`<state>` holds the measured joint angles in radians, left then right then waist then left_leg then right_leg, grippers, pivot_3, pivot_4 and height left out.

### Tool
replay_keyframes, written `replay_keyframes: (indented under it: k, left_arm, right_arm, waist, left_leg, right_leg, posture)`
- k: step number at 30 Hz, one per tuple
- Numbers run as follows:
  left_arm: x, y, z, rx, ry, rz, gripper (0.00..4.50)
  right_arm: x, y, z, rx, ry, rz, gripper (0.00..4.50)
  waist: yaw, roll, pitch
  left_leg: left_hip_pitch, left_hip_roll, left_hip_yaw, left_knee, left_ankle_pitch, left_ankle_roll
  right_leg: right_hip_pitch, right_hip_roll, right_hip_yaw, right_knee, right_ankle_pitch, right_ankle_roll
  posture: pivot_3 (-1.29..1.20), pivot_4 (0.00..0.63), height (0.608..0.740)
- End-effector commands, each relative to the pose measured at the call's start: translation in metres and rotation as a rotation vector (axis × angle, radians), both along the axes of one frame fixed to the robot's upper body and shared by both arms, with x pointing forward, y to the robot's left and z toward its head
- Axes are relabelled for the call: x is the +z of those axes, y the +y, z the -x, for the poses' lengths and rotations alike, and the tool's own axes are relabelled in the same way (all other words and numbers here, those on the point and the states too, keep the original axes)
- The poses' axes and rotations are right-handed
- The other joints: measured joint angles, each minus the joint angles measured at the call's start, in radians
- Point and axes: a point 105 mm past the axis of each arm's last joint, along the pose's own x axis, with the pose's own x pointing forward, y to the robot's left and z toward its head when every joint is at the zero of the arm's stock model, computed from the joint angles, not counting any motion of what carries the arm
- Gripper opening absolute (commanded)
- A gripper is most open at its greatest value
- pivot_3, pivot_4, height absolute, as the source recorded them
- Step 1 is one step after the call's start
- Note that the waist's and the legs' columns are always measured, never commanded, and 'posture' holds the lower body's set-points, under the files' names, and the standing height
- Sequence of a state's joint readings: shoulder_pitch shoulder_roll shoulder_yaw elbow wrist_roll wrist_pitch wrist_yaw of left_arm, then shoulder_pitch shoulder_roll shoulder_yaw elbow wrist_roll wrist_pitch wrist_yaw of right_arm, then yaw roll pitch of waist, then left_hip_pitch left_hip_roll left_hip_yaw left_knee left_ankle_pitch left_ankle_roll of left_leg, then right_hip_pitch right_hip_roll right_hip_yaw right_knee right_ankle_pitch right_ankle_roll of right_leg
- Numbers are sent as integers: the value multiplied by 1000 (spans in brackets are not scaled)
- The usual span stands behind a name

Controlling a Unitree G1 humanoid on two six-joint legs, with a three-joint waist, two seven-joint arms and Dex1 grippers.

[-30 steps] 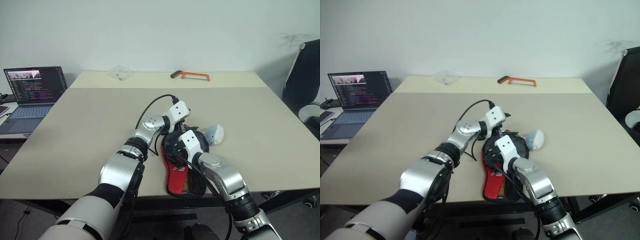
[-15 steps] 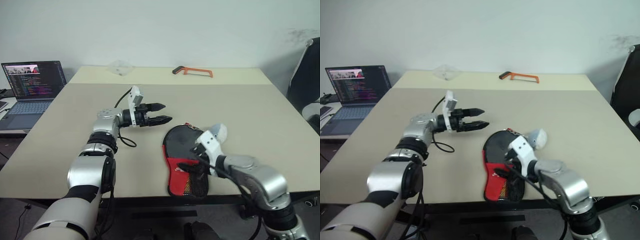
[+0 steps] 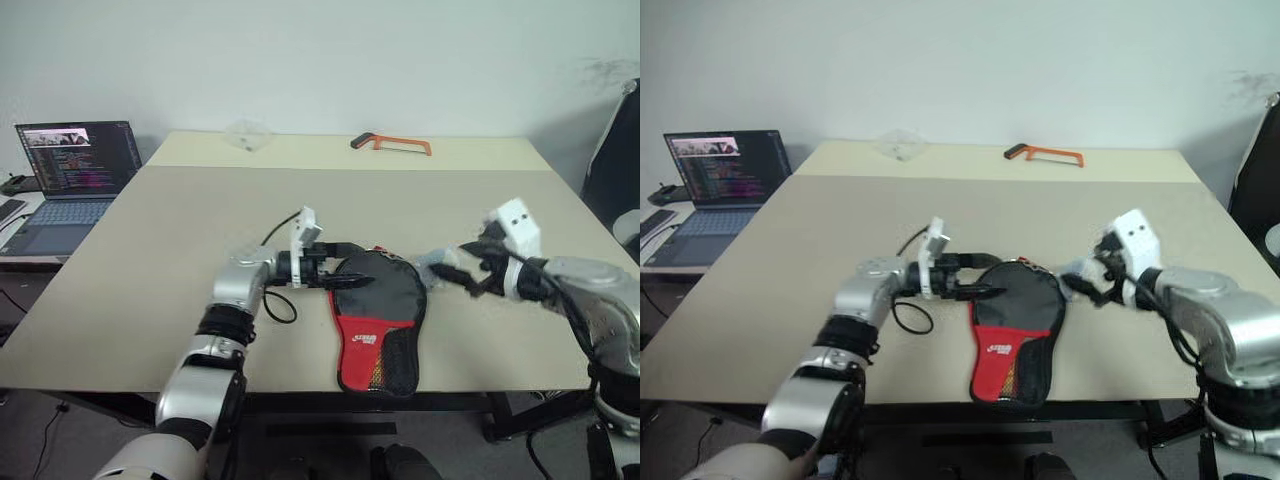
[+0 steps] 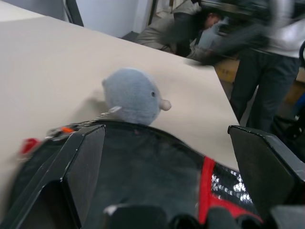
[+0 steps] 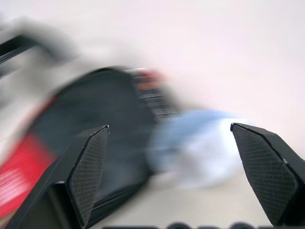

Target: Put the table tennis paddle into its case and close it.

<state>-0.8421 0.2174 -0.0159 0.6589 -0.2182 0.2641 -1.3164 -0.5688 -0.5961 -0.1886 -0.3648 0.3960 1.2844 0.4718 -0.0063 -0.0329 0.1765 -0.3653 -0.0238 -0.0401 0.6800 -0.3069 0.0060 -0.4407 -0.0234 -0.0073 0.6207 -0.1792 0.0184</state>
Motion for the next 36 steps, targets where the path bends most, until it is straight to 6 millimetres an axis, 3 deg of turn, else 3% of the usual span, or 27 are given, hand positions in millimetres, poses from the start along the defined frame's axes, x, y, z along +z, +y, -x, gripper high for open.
replay_keyframes:
  k: [1,6,16,20,28,32,36]
  left_arm:
    - [0,-10,-2,32,-95,-36,4471]
    - [-16,-27,-10,141,-110,-70,4471]
    - [-64,-44,5,135,-17,-221,4471]
    - [-68,-47,10,126,2,-232,4471]
    - [-68,-49,12,126,0,-234,4471]
    - [-68,-49,12,129,-1,-236,4471]
    - [-70,-50,12,138,0,-247,4500]
  right_arm:
    - [10,-7,-12,-76,-74,-15,4500]
    - [2,-7,-23,-139,-67,-62,4500]
    - [-21,-7,-35,-211,-13,-49,4500]
    - [-29,-3,-40,-220,17,-81,4500]
    - [-43,24,-41,-182,94,-195,4500]
    - [-56,24,-42,-228,143,-233,4500]
    - [-59,16,-46,-275,132,-241,3597]
  waist:
    - [0,0,0]
    - [2,0,0]
    - [3,2,-1]
    - [2,4,-2]
    - [2,5,-3]
    - [2,6,-3]
    - [2,6,-3]
  left_leg:
    - [0,1,0,0,0,0]
    - [0,0,0,0,0,0]
    - [1,-1,1,0,0,0]
    - [3,-1,1,0,0,0]
    - [3,-1,1,1,0,1]
    - [3,-1,1,1,0,1]
    - [3,-1,1,1,0,1]
  right_leg:
    - [0,1,0,0,0,0]
    - [-1,0,0,3,3,-5]
    - [0,1,0,5,3,-5]
    - [2,3,0,5,0,0]
    - [2,3,0,6,0,-1]
    - [2,3,0,6,1,-1]
    - [2,2,0,6,1,-1]
  posture:
    - [0,150,740]
    - [0,150,740]
    - [0,150,740]
    - [0,150,740]
    - [0,150,740]
    - [0,150,740]
    - [0,150,740]
